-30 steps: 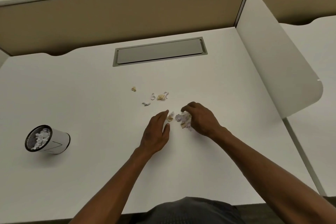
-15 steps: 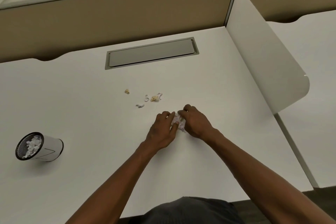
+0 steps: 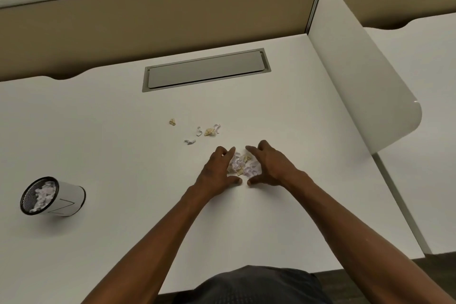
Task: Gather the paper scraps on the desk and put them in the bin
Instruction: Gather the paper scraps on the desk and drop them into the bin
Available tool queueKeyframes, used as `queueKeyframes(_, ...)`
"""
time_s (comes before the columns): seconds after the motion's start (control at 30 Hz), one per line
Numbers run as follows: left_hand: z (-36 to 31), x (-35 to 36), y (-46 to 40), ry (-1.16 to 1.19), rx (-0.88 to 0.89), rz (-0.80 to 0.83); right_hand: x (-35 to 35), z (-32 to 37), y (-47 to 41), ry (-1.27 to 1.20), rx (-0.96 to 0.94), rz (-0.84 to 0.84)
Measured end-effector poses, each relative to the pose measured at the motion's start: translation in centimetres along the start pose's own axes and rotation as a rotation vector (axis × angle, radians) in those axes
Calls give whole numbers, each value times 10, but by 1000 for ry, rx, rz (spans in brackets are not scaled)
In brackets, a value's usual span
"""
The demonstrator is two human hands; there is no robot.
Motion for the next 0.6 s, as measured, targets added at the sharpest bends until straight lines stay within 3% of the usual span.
queueKeyframes(0.6, -4, 9, 14, 300, -5, -189, 19, 23, -15, -271, -27, -302)
Point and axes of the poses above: each hand's wrist, its own y-axis away from the middle knuckle, its own x-axis out of the palm, z = x × y, the point moved 2 cm from there along -y, towards the middle knuckle, and after that the axes turned 14 degrees about -x, right-handed, at the moved point
